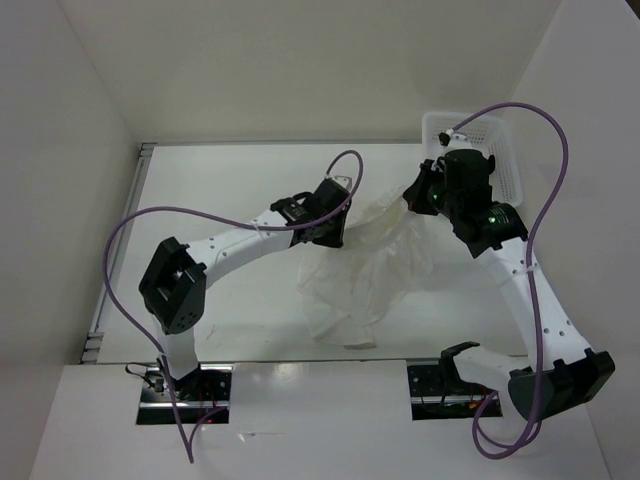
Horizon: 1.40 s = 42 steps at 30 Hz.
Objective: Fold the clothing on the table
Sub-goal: Flatten the skirt out
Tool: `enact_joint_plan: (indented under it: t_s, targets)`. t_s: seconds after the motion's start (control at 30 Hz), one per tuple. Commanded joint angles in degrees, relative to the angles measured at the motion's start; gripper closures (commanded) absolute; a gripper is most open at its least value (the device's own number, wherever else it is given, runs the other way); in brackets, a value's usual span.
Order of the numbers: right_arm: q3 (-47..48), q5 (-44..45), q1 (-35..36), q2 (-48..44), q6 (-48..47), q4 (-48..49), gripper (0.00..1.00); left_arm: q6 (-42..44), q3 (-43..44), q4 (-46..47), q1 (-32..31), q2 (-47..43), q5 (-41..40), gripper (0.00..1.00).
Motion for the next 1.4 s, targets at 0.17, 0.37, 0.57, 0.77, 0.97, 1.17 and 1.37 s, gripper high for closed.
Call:
enact_joint_plan:
  t_s: [0.17, 0.37, 0.57, 0.77, 0.97, 1.17, 1.37]
  targets:
    - [0.03, -0.47, -0.45, -1.14, -0.3, 3.4, 1.0, -2.5, -1.89, 4.47, 3.35, -3.82, 4.26, 0.93]
    - [0.03, -0.47, -0.45, -1.14, -0.3, 3.4, 1.0, -2.5, -2.42, 2.45, 3.35, -3.83, 3.74, 1.0]
    - [0.03, 0.14, -0.45, -1.75, -0.3, 1.82, 1.0, 2.24, 4.4, -4.65, 9.14, -10.67, 1.8, 1.0]
    - [-5.06, -4.76, -0.45, -5.26, -0.3, 1.29, 1.0, 7.08, 5.93, -7.84, 14.42, -20.33, 4.43, 1.0]
    - [-9.38, -5.91, 3.06, -12.64, 1.46, -1.43, 1.0, 7.08, -0.48, -9.15, 14.42, -27.54, 7.34, 1.0]
    - [-5.86, -14.25, 3.06, -20.73, 1.46, -8.91, 1.0, 9.19, -3.22, -10.82, 14.42, -39.93, 19.72, 1.0]
    - [-6.9, -16.73, 3.59, -21.8, 1.99, -9.44, 1.0, 8.58, -8.47, -10.91, 14.42, -43.64, 19.84, 1.0]
